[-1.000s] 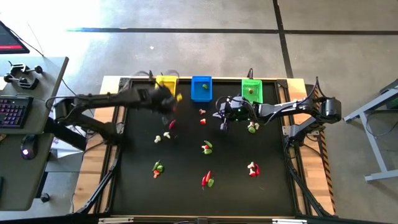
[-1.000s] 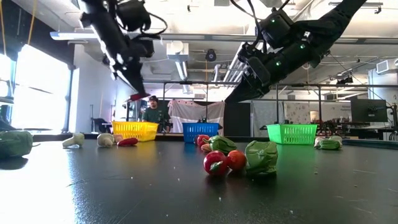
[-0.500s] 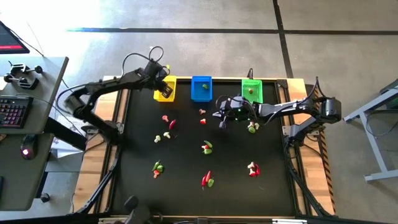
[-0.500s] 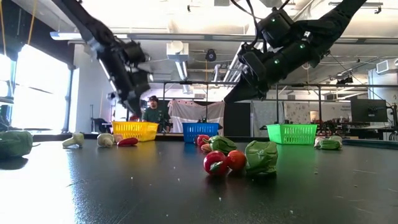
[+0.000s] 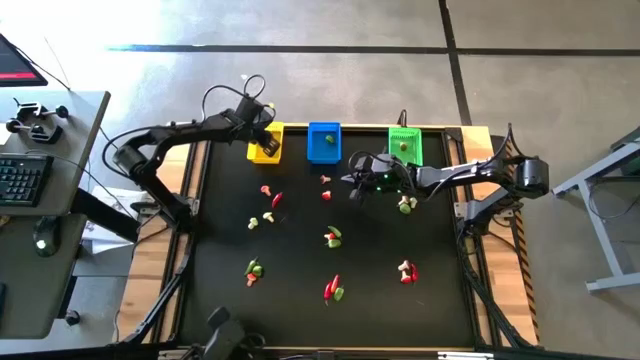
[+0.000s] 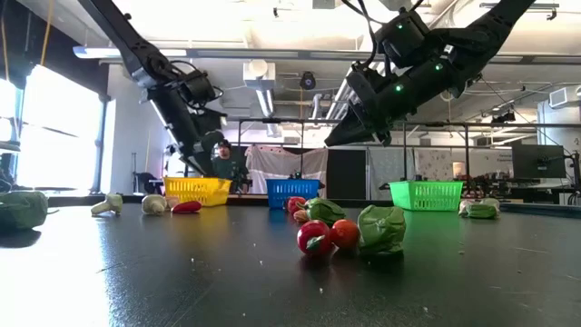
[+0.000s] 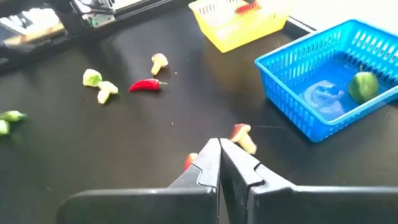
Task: Sort produce into baskets
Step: Put the red chili into the yellow bin, then put the orange mushroom into the green bin
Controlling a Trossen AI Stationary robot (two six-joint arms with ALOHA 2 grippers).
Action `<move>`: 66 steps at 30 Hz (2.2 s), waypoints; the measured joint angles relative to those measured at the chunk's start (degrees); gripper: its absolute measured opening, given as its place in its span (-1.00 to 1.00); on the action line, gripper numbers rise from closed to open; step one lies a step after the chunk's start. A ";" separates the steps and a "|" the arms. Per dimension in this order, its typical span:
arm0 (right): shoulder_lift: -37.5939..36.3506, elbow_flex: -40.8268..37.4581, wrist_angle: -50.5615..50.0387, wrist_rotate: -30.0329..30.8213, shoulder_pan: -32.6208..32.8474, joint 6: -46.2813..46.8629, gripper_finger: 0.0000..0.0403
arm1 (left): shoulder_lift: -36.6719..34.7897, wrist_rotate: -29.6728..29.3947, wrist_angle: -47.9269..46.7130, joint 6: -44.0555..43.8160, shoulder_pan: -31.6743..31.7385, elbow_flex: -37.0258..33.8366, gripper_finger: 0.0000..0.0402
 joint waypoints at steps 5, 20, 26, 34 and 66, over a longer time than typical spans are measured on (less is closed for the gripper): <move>0.00 0.00 0.00 -0.01 0.00 -2.14 -1.00 | -2.22 -0.41 0.43 -2.06 -1.39 0.00 -0.43; 0.00 0.00 -0.17 -0.18 1.77 -1.51 -0.74 | -13.12 -0.46 28.05 -4.81 -10.82 -15.93 -0.63; 0.05 0.00 -0.44 1.87 5.64 -0.12 -0.42 | -19.04 3.81 41.07 -2.08 -17.42 -24.74 -0.73; 3.59 0.00 1.52 12.17 11.48 4.27 -0.09 | -21.92 15.70 48.54 -3.55 -23.50 -31.24 -0.75; 24.55 12.83 -0.94 13.10 8.48 -0.59 -0.31 | -21.94 16.33 49.96 0.48 -25.45 -34.12 -0.75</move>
